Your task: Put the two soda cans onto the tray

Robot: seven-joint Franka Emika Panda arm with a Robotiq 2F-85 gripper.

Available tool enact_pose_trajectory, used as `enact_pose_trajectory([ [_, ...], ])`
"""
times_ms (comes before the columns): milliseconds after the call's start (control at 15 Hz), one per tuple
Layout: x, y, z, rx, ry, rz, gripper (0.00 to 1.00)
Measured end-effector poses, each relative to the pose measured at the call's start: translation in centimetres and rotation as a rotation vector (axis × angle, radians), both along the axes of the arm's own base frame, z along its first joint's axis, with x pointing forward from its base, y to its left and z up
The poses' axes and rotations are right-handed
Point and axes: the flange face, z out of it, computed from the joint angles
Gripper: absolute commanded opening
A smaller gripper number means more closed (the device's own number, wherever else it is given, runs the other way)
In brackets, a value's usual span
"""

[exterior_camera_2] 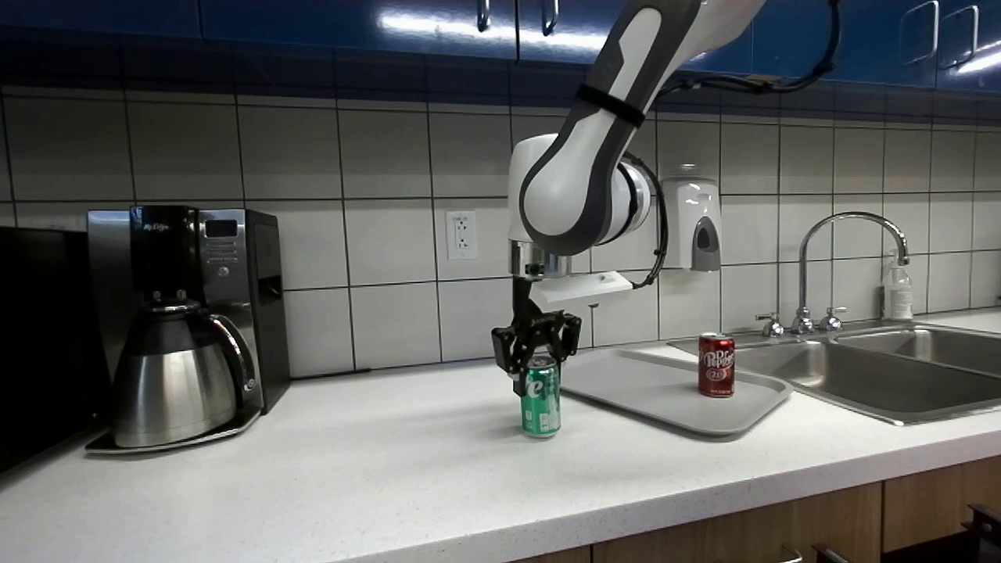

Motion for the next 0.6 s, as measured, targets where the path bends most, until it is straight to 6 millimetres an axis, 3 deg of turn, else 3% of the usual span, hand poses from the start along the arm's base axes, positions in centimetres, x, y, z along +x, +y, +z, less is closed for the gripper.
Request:
enact_pose_trajectory([
  [600, 1.3, -1.1, 1.6, 0.008, -0.036, -0.027, 0.38],
])
